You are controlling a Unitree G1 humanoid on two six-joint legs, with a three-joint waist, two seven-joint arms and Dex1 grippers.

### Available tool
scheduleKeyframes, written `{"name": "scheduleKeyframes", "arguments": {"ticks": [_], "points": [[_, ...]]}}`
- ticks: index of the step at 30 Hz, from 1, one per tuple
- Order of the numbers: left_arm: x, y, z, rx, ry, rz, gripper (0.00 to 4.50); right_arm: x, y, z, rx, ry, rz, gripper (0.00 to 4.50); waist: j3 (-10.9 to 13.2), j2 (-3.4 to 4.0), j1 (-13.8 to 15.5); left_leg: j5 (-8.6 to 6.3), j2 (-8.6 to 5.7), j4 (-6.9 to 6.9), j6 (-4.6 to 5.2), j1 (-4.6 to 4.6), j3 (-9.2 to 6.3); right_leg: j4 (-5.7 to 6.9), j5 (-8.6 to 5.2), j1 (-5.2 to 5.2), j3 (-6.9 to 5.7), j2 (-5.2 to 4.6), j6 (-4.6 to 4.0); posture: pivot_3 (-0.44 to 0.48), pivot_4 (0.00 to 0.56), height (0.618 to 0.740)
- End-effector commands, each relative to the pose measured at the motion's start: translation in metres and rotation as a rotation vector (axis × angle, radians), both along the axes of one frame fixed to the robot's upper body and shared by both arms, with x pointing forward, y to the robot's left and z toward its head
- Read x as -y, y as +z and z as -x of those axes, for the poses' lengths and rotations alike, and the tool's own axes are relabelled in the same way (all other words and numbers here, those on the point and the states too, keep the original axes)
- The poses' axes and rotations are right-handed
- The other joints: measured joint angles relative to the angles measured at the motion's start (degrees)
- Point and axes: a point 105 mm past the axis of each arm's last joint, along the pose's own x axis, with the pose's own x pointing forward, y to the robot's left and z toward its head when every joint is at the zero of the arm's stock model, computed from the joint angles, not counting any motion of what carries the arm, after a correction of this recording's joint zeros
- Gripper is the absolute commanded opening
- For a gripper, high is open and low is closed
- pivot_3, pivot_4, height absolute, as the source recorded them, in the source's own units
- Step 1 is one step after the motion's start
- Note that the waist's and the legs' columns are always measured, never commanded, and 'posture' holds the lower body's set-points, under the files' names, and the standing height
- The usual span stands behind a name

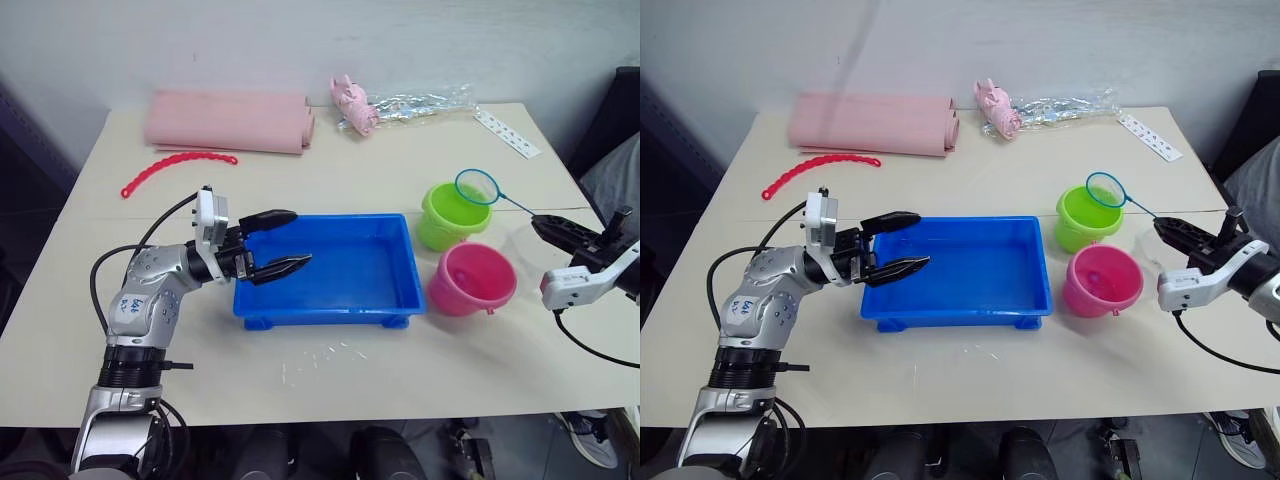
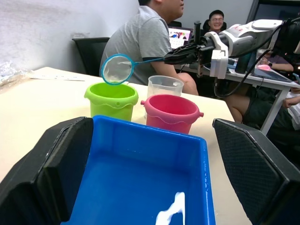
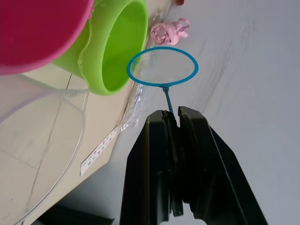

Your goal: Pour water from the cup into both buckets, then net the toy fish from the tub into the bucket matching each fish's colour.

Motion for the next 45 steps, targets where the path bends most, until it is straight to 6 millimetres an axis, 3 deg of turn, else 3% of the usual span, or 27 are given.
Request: {"name": "scheduleKeyframes", "arguments": {"ticks": [1,10,14,17,20,25,28,33,39,45], "points": [[0.000,0.009,0.003,0.052,-0.019,-0.002,4.47,-0.002,0.028,0.005,0.057,0.022,-0.168,0.00,0.00,0.00,-0.01,0.00,0.00,0.00,0.00,0.00,0.00,0.00,0.00,0.00,-0.01,0.00,0.00,0.000,0.150,0.740],[-0.038,0.028,0.022,0.020,-0.091,0.044,4.47,-0.011,0.031,0.009,-0.354,0.111,-0.988,0.00,0.01,-0.02,-0.06,0.00,0.04,0.00,0.03,0.01,-0.05,0.01,0.00,0.08,-0.09,0.05,0.00,0.000,0.150,0.740],[-0.052,0.037,0.033,0.025,-0.102,0.071,4.47,-0.037,0.038,0.020,-0.639,0.273,-1.247,0.00,0.01,0.00,0.08,0.00,0.03,0.05,0.06,0.00,-0.07,0.01,0.00,0.09,-0.08,-0.01,0.00,0.000,0.150,0.740],[-0.064,0.048,0.037,0.023,-0.076,0.090,4.47,-0.073,0.030,0.032,-0.863,0.376,-1.234,0.00,0.02,-0.02,0.10,-0.01,0.04,0.05,0.06,-0.01,-0.13,-0.03,0.00,0.10,-0.10,0.00,0.00,0.000,0.150,0.740],[-0.076,0.045,0.045,0.019,-0.085,0.011,4.47,-0.108,0.012,0.047,-1.074,0.441,-1.126,0.00,0.02,-0.02,0.07,-0.01,0.05,0.04,0.06,0.00,-0.16,-0.02,0.00,0.10,-0.11,0.01,0.00,0.000,0.150,0.740],[-0.091,0.049,0.060,0.046,-0.094,-0.030,4.47,-0.152,-0.018,0.072,-1.255,0.586,-0.928,0.00,0.02,-0.02,0.02,-0.02,0.04,0.01,0.07,0.01,-0.14,-0.12,0.00,0.09,-0.08,-0.01,0.00,0.000,0.150,0.740],[-0.093,0.026,0.079,0.008,-0.141,-0.163,4.47,-0.164,-0.039,0.083,-1.399,0.600,-0.891,0.00,0.01,-0.03,0.01,-0.02,0.03,-0.04,0.07,0.00,-0.14,-0.40,0.00,0.09,-0.06,-0.02,0.00,0.000,0.150,0.740],[-0.090,-0.016,0.112,-0.053,-0.224,-0.347,4.47,-0.176,-0.085,0.092,-1.476,0.564,-0.799,0.00,-0.01,-0.07,0.02,-0.04,0.00,-0.16,0.09,0.01,-0.12,-0.52,0.00,0.09,-0.04,-0.05,-0.01,0.000,0.150,0.740],[-0.088,-0.033,0.127,-0.106,-0.226,-0.376,4.47,-0.185,-0.120,0.094,-1.539,0.550,-0.794,0.00,-0.03,-0.10,-0.03,-0.02,0.01,-0.09,0.07,0.08,-0.13,-0.43,0.03,0.13,0.01,-0.07,-0.06,0.000,0.150,0.740],[-0.087,-0.033,0.118,-0.102,-0.158,-0.372,4.47,-0.196,-0.150,0.082,-1.553,0.514,-0.805,0.00,-0.03,-0.11,-0.10,0.00,0.03,-0.16,0.03,0.11,-0.13,-0.37,0.03,0.08,0.00,-0.04,-0.07,0.000,0.150,0.740]]}}
